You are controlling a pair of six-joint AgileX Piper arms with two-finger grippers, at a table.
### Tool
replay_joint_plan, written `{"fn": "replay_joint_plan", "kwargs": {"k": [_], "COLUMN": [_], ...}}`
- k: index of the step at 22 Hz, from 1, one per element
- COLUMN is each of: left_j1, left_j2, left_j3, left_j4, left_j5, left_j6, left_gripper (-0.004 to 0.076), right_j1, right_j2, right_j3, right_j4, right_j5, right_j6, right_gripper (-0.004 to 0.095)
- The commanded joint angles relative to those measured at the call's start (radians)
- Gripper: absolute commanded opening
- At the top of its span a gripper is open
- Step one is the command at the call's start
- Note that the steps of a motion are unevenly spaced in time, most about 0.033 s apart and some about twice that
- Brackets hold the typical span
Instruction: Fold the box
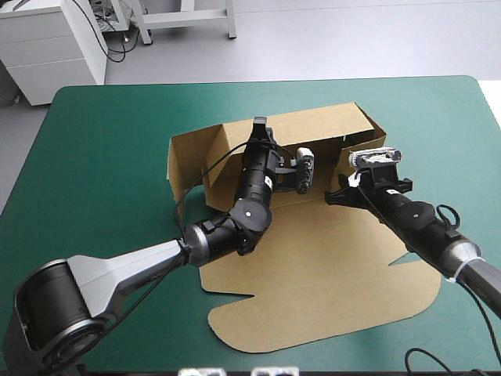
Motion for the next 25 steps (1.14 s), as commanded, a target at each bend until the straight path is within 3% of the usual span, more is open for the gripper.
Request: {"fn": "replay_joint_plan", "kwargs": {"k": [1, 7, 11, 14, 16, 18, 19, 20, 21, 25], "left_j1": [-0.002, -0.002, -0.002, -0.002, -0.002, -0.002, -0.002, -0.002, -0.002, -0.002], "left_j2": [-0.05, -0.05, -0.05, -0.05, -0.05, -0.05, -0.05, -0.05, -0.05, -0.05], "left_j3": [-0.033, -0.033, -0.033, -0.033, -0.033, -0.033, -0.033, -0.033, -0.033, -0.033], "left_j4": [0.126, 0.126, 0.126, 0.126, 0.126, 0.126, 0.126, 0.126, 0.126, 0.126], "left_j5": [0.036, 0.038, 0.038, 0.038, 0.038, 0.038, 0.038, 0.038, 0.038, 0.038], "left_j6": [-0.012, -0.012, -0.012, -0.012, -0.012, -0.012, -0.012, -0.012, -0.012, -0.012], "left_gripper": [-0.0007, -0.0007, -0.0007, -0.0007, -0.0007, -0.0007, -0.0007, -0.0007, -0.0007, -0.0007], "right_j1": [-0.04, -0.119, -0.206, -0.307, -0.329, -0.329, -0.329, -0.329, -0.329, -0.329], "right_j2": [-0.029, -0.031, -0.031, -0.031, -0.031, -0.031, -0.031, -0.031, -0.031, -0.031], "right_j3": [-0.032, -0.032, -0.032, -0.032, -0.032, -0.032, -0.032, -0.032, -0.032, -0.032], "right_j4": [-0.006, -0.045, -0.253, -0.298, -0.302, -0.306, -0.306, -0.306, -0.306, -0.314], "right_j5": [0.053, 0.254, 0.369, 0.593, 0.726, 0.845, 0.919, 0.946, 0.99, 0.999], "right_j6": [-0.007, 0.057, 0.231, 0.279, 0.279, 0.287, 0.292, 0.292, 0.292, 0.297], "right_gripper": [0.0669, 0.0688, 0.0688, 0.0678, 0.0599, 0.0435, 0.0272, 0.0197, 0.0005, -0.001]}}
